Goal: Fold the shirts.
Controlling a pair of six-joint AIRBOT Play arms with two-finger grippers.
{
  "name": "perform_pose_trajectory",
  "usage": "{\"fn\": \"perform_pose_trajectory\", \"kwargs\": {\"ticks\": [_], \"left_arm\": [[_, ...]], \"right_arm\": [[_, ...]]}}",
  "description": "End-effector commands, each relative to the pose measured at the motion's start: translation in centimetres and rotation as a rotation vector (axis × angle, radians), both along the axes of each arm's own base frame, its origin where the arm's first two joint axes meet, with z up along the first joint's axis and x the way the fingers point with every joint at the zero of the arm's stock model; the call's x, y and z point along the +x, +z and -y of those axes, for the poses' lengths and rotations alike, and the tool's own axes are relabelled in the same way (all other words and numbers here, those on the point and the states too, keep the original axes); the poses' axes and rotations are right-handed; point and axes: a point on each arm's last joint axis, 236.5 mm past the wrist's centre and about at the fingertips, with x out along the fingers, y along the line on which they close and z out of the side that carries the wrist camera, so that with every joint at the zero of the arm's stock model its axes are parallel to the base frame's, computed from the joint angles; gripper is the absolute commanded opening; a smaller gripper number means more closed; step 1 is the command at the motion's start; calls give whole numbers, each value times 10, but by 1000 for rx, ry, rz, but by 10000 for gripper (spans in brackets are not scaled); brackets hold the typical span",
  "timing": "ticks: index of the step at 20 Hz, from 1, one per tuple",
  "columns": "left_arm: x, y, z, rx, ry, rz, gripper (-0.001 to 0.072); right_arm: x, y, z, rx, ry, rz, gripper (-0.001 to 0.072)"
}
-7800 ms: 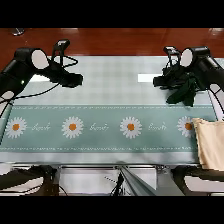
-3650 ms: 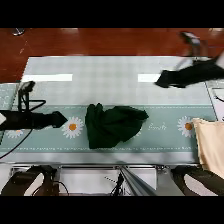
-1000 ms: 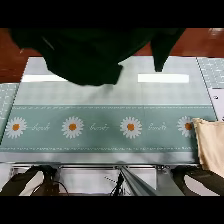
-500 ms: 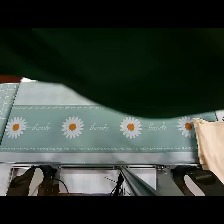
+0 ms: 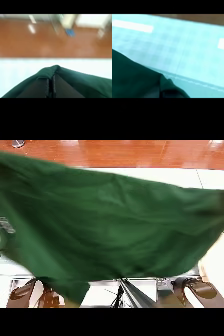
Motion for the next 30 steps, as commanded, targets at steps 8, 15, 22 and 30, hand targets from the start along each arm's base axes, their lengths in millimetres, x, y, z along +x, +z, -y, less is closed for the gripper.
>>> {"fn": "perform_pose_trajectory", "kwargs": {"ticks": [8, 15, 22, 30], "left_arm": [[157, -217, 18, -135, -37, -356, 24], [176, -277, 26, -198, -18, -500, 705], [48, -345, -68, -226, -18, -1009, 705], [-57, -415, -58, -657, 156, -1205, 705]], "right_arm": [[223, -203, -54, 289, -97, -264, 29], [310, -239, -41, 490, -136, -435, 642], [175, -280, 124, 129, -150, -828, 617], [91, -305, 58, 472, -239, -666, 617]]}}
